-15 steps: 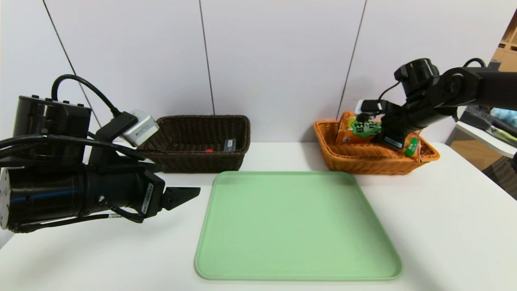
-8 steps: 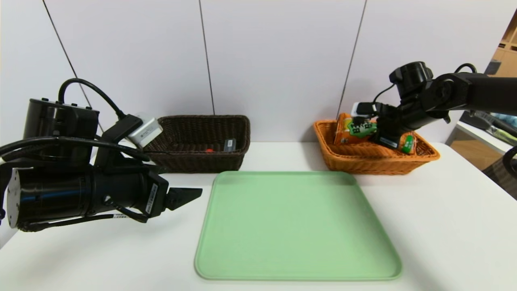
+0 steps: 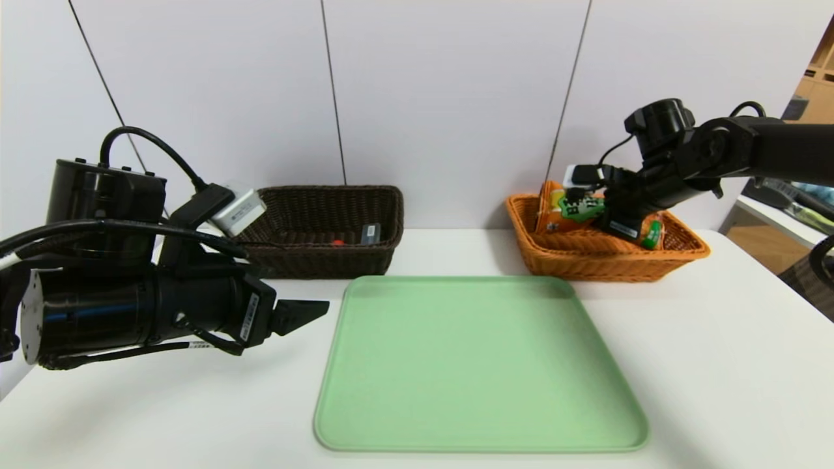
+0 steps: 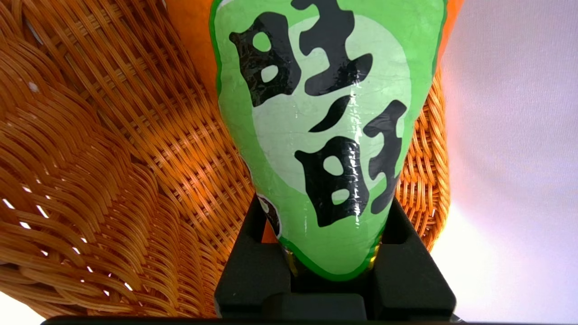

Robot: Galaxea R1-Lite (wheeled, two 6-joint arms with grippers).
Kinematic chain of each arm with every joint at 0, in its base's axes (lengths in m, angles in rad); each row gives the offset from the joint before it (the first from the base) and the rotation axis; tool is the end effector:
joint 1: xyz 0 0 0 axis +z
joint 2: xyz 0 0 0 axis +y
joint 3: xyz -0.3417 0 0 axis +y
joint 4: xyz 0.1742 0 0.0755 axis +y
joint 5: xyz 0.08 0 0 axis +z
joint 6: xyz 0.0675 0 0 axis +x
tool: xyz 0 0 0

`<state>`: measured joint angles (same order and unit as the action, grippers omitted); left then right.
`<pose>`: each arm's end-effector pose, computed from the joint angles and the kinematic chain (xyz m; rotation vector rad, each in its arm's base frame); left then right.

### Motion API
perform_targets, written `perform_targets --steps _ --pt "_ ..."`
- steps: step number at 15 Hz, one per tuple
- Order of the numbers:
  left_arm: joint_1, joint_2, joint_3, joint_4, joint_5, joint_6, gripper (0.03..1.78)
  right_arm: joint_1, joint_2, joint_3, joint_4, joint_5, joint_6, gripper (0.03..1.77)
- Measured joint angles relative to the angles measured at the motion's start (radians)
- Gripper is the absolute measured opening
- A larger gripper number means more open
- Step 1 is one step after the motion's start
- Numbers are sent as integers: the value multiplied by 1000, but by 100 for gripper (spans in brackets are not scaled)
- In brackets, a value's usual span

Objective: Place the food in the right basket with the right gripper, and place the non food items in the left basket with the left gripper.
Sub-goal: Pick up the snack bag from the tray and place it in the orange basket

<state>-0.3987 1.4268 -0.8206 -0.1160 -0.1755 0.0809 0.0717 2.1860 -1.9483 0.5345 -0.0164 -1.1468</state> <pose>0.2409 -0.1143 0.2320 0.1324 0.4709 -0.5824 0.4888 0.0340 0.2085 -1.1203 0.6556 0.4895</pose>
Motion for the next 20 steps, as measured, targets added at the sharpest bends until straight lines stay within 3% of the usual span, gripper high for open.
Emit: perform_targets --steps 20 --pt "0 1 15 -30 -1 -7 169 14 31 0 -73 -26 7 39"
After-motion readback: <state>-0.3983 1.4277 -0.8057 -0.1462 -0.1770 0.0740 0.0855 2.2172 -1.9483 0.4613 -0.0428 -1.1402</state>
